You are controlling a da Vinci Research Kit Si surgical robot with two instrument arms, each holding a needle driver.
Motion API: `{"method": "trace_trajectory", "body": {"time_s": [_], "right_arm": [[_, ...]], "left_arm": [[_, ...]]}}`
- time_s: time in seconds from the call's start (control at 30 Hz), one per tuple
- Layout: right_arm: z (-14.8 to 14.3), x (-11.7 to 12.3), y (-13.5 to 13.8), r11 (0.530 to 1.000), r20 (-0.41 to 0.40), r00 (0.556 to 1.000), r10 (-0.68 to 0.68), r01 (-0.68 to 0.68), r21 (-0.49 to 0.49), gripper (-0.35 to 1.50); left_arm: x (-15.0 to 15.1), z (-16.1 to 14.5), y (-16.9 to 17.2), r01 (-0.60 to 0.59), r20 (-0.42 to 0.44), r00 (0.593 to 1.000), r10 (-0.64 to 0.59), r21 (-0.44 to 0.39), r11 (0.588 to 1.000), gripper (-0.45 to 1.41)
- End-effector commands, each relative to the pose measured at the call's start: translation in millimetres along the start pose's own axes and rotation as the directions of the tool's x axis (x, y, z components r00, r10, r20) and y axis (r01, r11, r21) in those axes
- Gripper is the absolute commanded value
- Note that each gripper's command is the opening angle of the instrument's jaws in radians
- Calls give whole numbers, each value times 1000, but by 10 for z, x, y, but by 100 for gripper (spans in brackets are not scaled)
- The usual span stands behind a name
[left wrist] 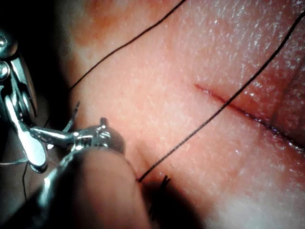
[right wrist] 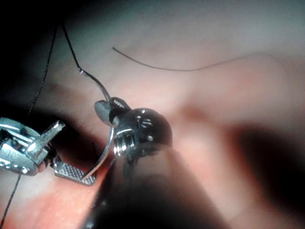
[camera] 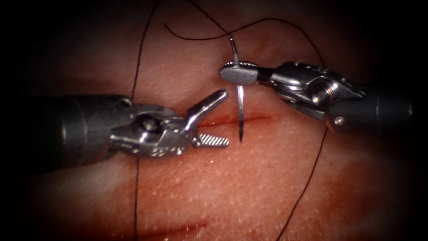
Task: Wound Closure
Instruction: Hold needle with left tool and regrasp with right end-effector so needle is facing head-on
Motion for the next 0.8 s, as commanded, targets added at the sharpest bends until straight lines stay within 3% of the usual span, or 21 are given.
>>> {"method": "trace_trajectory", "body": {"time_s": [0.03, 0.53, 0.6, 0.7, 0.77, 0.8], "right_arm": [[8, 2, 1, 1000, 1, 1000, 6, -6, 3, -35], [4, -4, -2, 994, -21, 995, 95, -94, 50, -35], [4, -5, -2, 994, -23, 995, 100, -99, 52, -35], [4, -5, -2, 994, -24, 995, 100, -98, 52, -35], [4, -5, -2, 994, -24, 995, 100, -99, 51, -35], [4, -5, -2, 994, -24, 995, 100, -99, 51, -35]], "left_arm": [[-6, 8, 1, 16, -12, 1000, -16, 5, 1000, 83], [-33, 27, 0, 233, -179, 957, -228, 7, 972, 56], [-34, 29, 1, 246, -180, 954, -241, 6, 969, 46], [-32, 32, 2, 248, -162, 957, -242, 22, 968, 9], [-30, 33, 2, 247, -158, 958, -241, 23, 969, -6], [-28, 33, 3, 247, -149, 959, -241, 24, 969, -32]]}}
